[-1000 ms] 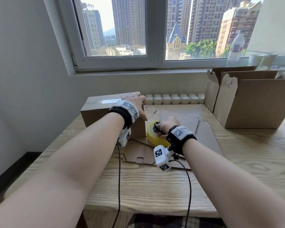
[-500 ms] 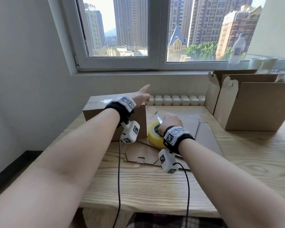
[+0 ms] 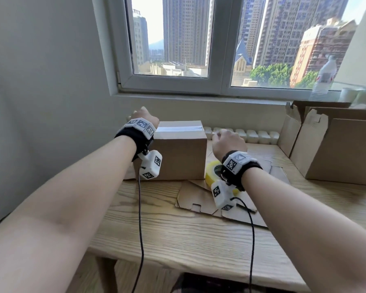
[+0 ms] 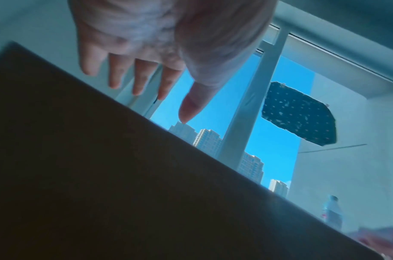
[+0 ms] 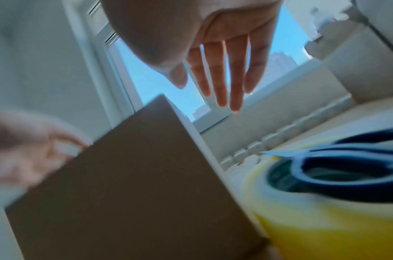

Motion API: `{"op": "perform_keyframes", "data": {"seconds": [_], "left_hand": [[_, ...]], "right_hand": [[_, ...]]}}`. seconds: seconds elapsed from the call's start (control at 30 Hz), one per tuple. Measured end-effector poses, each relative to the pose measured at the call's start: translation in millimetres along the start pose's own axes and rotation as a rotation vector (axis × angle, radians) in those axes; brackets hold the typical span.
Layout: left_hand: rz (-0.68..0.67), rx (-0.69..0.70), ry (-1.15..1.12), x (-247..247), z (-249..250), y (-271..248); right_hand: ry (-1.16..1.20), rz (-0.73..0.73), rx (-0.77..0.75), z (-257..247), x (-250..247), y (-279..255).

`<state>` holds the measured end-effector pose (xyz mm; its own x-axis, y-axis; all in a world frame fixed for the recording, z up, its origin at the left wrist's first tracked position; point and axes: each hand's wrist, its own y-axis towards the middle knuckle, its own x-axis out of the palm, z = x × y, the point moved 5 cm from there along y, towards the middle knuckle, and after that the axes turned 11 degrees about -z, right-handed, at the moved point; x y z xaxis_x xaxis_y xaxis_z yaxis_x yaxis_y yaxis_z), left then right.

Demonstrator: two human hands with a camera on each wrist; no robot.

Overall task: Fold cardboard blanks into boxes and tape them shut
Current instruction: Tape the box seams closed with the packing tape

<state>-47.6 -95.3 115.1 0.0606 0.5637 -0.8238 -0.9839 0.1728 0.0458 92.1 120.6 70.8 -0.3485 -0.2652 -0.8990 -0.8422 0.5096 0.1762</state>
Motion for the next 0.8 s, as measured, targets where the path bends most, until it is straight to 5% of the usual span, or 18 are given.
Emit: {"op": "perform_keyframes", "data": {"seconds": [0.1, 0.23, 0.43, 0.57, 0.8], "left_hand": [[-0.099, -0.081, 0.073, 3, -19, 2], [-0.199, -0.130, 0.085, 12, -34, -3], [-0.195, -0.239, -0.048, 14, -54, 6], [-0.186, -0.163, -0.039, 0, -39, 0], [0.082, -0.084, -0.245, -58, 24, -20]], "right_hand": [[0.225, -0.044, -0.064, -32, -2, 15], [0.345, -0.161, 0.056, -59, 14, 28], [0.394, -0.090, 0.186, -43, 41, 36], [0.490, -0.081, 0.179, -35, 32, 37], [0.599, 0.056, 0.132, -4, -16, 25]]}}
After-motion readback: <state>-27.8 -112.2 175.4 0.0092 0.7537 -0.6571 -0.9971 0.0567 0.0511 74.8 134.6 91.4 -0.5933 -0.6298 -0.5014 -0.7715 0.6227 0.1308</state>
